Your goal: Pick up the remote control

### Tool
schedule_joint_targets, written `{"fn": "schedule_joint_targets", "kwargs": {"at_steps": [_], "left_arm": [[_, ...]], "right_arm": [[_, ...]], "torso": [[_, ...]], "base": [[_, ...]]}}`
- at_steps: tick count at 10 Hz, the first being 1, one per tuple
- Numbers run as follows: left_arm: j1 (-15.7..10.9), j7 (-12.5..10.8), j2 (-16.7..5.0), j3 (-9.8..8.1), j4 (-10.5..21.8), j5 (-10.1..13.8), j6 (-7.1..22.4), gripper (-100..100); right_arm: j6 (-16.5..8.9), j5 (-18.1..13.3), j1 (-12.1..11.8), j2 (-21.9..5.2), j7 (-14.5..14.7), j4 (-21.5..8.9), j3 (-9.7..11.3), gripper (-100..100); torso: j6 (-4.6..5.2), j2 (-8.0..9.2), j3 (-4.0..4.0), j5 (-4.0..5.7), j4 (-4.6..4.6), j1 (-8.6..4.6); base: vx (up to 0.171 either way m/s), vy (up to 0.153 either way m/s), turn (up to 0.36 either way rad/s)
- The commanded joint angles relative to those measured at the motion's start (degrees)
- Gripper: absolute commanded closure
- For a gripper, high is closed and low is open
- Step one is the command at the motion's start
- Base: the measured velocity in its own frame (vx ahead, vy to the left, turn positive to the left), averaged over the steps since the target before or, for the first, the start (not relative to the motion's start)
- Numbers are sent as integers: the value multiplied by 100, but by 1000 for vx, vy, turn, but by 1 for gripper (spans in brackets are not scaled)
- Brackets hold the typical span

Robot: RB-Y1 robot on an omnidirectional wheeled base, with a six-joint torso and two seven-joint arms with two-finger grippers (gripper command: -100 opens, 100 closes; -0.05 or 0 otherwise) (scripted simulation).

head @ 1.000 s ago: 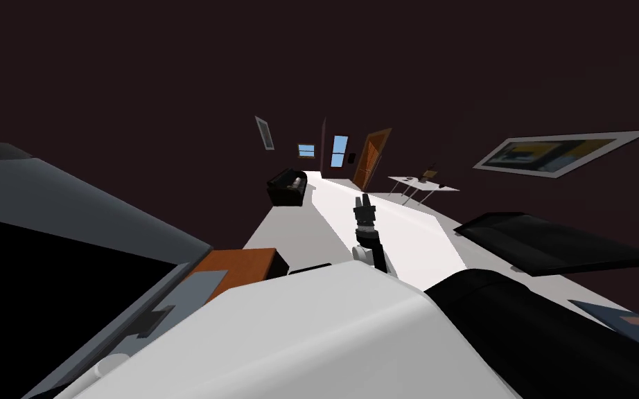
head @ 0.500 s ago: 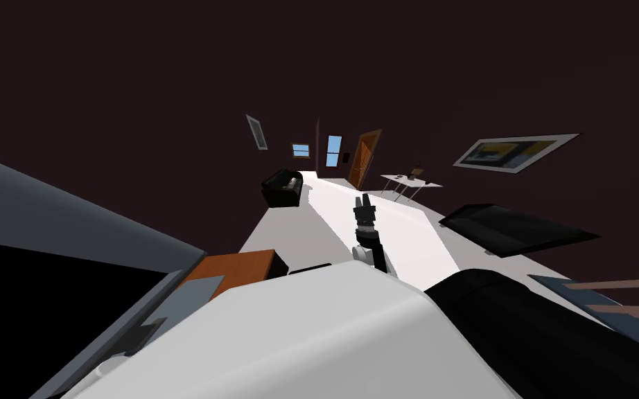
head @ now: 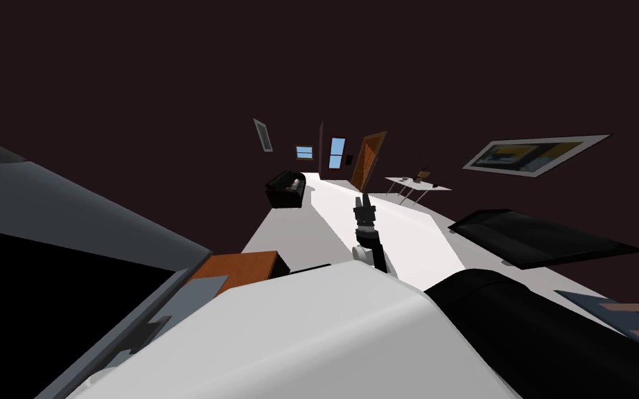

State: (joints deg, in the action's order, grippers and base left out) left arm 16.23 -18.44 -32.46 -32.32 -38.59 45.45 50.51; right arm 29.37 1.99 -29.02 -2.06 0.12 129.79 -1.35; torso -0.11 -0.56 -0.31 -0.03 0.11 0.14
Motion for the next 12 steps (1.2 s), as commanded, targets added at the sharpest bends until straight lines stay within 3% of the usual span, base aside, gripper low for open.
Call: {"fn": "schedule_joint_targets", "kwargs": {"at_steps": [1, 6, 8, 9, 12], "left_arm": [[32, 286, 40, -116, 78, 33, -55, -100], [75, 929, 108, -319, 276, 103, -184, -100], [117, 1346, 175, -521, 474, 173, -314, -100], [117, 1496, 175, -521, 474, 173, -314, -100], [117, 1496, 175, -521, 474, 173, -314, -100]], "right_arm": [[0, 0, 0, 0, 0, 0, 0, 0], [0, 0, 0, 0, 0, 0, 0, 0], [0, 0, 0, 1, 0, 0, 0, 0], [0, 0, 0, 1, 0, 0, 0, 0], [0, 0, 2, 0, 0, 0, 0, 0]], "torso": [[0, 0, 0, 0, 0, 0], [-4, 25, 14, 3, -4, -15], [-4, 29, 17, 4, -6, -22], [-6, 24, 13, 6, -4, -30], [-2, 43, 24, -1, -8, -7]], "base": [[122, 17, 89], [63, -7, 93], [56, -53, 173], [73, -34, 83], [-1, 4, -16]]}}
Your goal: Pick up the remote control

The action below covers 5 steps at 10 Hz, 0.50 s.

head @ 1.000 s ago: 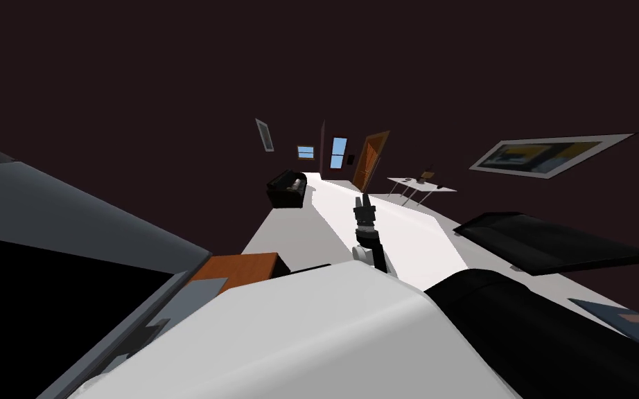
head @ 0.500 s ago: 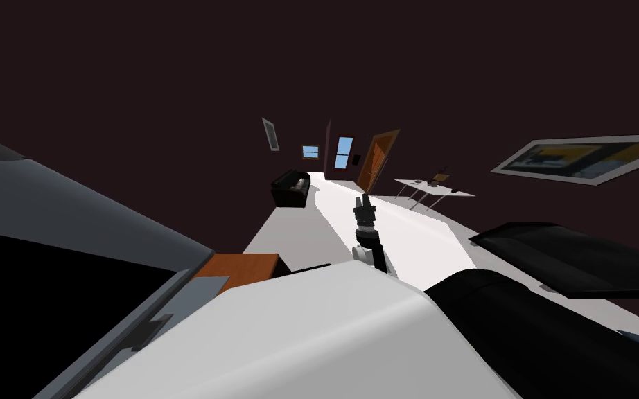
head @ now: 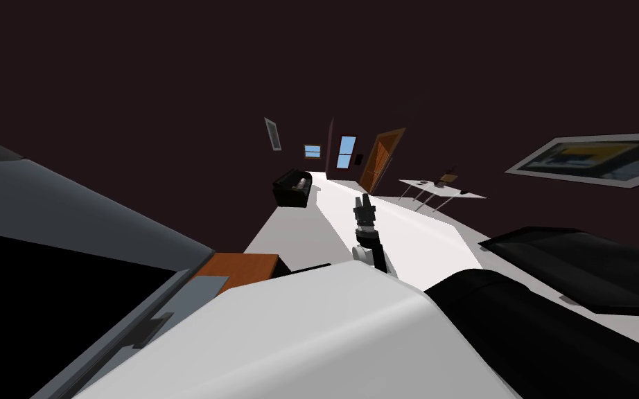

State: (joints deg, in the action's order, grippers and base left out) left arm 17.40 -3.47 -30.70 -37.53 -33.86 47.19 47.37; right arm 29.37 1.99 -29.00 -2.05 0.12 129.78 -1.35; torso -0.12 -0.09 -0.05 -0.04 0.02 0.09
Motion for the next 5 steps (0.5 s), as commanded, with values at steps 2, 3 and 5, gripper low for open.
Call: {"fn": "schedule_joint_targets", "kwargs": {"at_steps": [2, 3, 5], "left_arm": [[-1, -1, -1, 0, 1, 0, 0, -100], [-1, -1, -1, 0, 1, 0, 0, -100], [-1, -1, -1, 0, 1, 0, 0, -100]], "right_arm": [[0, 0, 0, 0, 0, 0, 0, 0], [0, 0, 0, 0, 0, 0, 0, 0], [0, 0, 0, 0, 0, 0, 0, 0]], "torso": [[-1, 0, 0, 0, 0, -1], [-1, -2, -1, 0, 0, -3], [0, 0, 0, 0, 0, -1]], "base": [[2, -2, 7], [0, 0, 0], [-5, 5, -15]]}}
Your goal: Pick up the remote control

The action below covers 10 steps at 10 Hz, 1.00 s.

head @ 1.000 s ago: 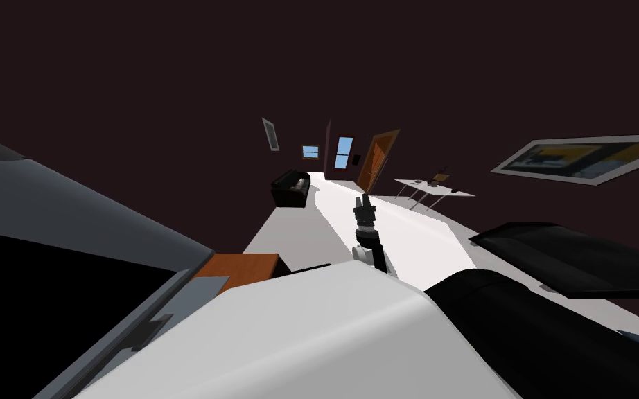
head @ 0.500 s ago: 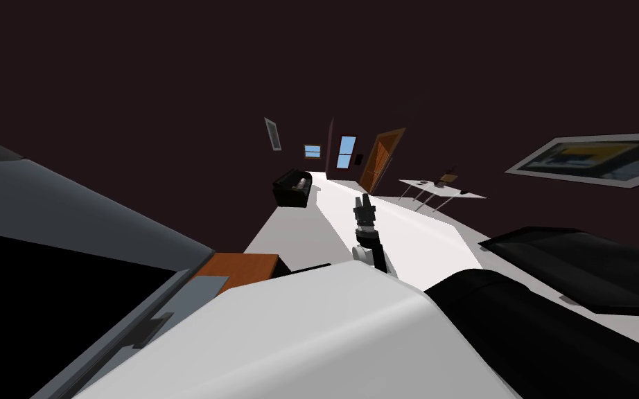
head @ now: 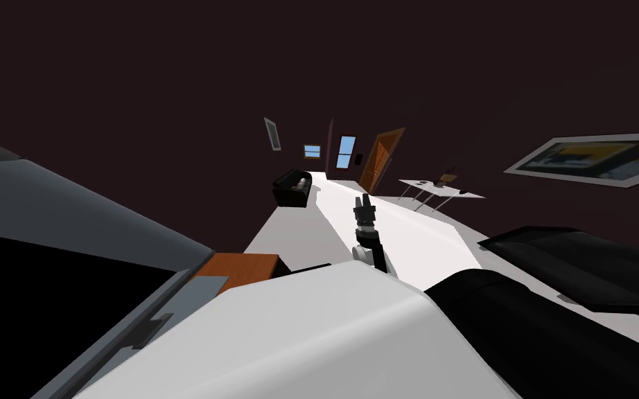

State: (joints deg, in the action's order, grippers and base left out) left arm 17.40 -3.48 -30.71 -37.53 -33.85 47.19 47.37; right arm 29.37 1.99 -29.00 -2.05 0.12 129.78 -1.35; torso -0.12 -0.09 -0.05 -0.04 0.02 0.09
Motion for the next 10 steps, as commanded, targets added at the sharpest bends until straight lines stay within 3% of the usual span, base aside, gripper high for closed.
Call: {"fn": "schedule_joint_targets", "kwargs": {"at_steps": [1, 6, 7, 8, 10], "left_arm": [[-110, -204, 73, 16, 123, -93, -135, -100], [-367, -679, 243, 52, 411, -309, -450, -100], [-366, -602, 212, 42, 413, -274, -422, -100], [-370, -624, 217, 44, 412, -279, -436, 100], [-368, -625, 222, 43, 416, -277, -427, 100]], "right_arm": [[0, 0, 0, 0, 0, 0, 0, 0], [0, 0, 2, 0, 0, 0, 0, 0], [0, 0, 1, 0, 0, 0, 0, 0], [0, 0, 0, 0, 0, 0, 0, 0], [0, 0, 0, 0, 0, 0, 0, 0]], "torso": [[0, 0, 0, 0, 0, 0], [-3, 45, 25, -23, -8, 44], [-8, 39, 20, -40, -3, 61], [-12, 25, 12, -44, 1, 68], [-10, 11, 4, -42, 4, 72]], "base": [[-84, 18, -195], [-120, 41, -169], [-31, 6, -21], [-7, -5, 3], [0, 0, 0]]}}
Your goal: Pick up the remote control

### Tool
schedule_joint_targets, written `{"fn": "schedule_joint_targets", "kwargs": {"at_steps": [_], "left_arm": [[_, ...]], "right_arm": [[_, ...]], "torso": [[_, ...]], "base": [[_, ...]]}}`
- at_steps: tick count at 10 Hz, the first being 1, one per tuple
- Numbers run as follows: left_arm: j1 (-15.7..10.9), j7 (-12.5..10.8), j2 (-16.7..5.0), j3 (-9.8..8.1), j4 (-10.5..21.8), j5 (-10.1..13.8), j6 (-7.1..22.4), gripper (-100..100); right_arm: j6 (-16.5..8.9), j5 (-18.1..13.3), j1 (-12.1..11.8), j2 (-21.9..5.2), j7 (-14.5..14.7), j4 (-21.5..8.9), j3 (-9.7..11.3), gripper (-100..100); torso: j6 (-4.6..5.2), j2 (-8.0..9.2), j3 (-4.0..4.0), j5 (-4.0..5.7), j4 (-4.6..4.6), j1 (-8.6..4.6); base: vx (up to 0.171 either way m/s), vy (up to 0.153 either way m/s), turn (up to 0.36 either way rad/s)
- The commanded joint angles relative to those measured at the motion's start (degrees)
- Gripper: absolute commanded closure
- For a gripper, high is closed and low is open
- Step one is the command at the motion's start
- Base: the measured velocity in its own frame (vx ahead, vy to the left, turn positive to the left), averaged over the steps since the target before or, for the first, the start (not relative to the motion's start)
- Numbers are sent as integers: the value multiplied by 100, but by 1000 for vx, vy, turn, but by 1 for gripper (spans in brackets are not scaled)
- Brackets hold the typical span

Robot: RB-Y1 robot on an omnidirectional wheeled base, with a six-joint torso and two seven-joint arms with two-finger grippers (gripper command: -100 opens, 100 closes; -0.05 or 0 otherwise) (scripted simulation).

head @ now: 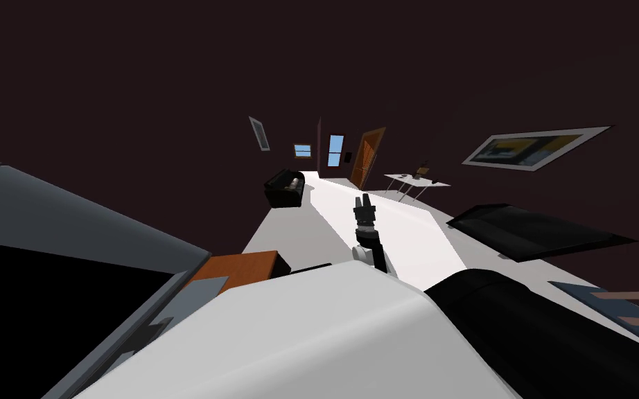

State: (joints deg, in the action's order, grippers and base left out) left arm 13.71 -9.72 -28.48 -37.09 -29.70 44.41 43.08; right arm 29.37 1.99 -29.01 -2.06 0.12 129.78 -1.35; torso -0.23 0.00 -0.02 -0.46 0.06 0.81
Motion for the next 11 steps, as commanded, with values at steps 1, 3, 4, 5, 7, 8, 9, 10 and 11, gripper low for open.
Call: {"fn": "schedule_joint_targets", "kwargs": {"at_steps": [1, 3, 4, 5, 7, 8, 9, 10, 11], "left_arm": [[0, 0, 0, 0, 0, 0, 0, 100], [0, 1, 0, 0, -1, 0, -2, 0], [112, 148, -53, -8, -128, 61, 114, 100], [185, 284, -101, -18, -210, 123, 204, 100], [258, 420, -150, -28, -292, 185, 294, 100], [332, 556, -198, -39, -374, 247, 384, 100], [369, 624, -223, -44, -415, 278, 429, 100], [350, 543, -201, -40, -412, 249, 400, 100], [359, 564, -204, -41, -418, 254, 412, 0]], "right_arm": [[0, 0, 0, 0, 0, 0, 0, 0], [0, 0, 0, 0, 0, 0, 0, 0], [0, 0, 0, 0, 0, 0, 0, 0], [0, 0, -2, 0, 0, 0, -1, 0], [0, 0, -2, 0, 0, 0, 0, 0], [0, 0, -2, 0, 0, 0, 0, 0], [0, 0, -2, 0, 0, 0, 0, 0], [0, 0, -1, 0, 0, 0, 0, 0], [0, 0, 0, 0, 0, 0, 0, 0]], "torso": [[0, 0, 0, 0, 0, 0], [-1, -2, -1, 0, 1, 0], [-1, -2, -1, 0, 1, -1], [-11, -21, -12, 4, 7, -9], [-1, -56, -32, 6, 11, -20], [1, -46, -27, 7, 10, -17], [-2, -43, -25, 7, 10, -19], [-1, -38, -23, 7, 10, -20], [4, -24, -14, 4, 6, -11]], "base": [[0, 0, 0], [0, 0, 0], [74, -20, 197], [163, -35, 294], [125, -37, 129], [97, -41, 157], [88, -42, 138], [34, -19, 29], [7, -5, -4]]}}
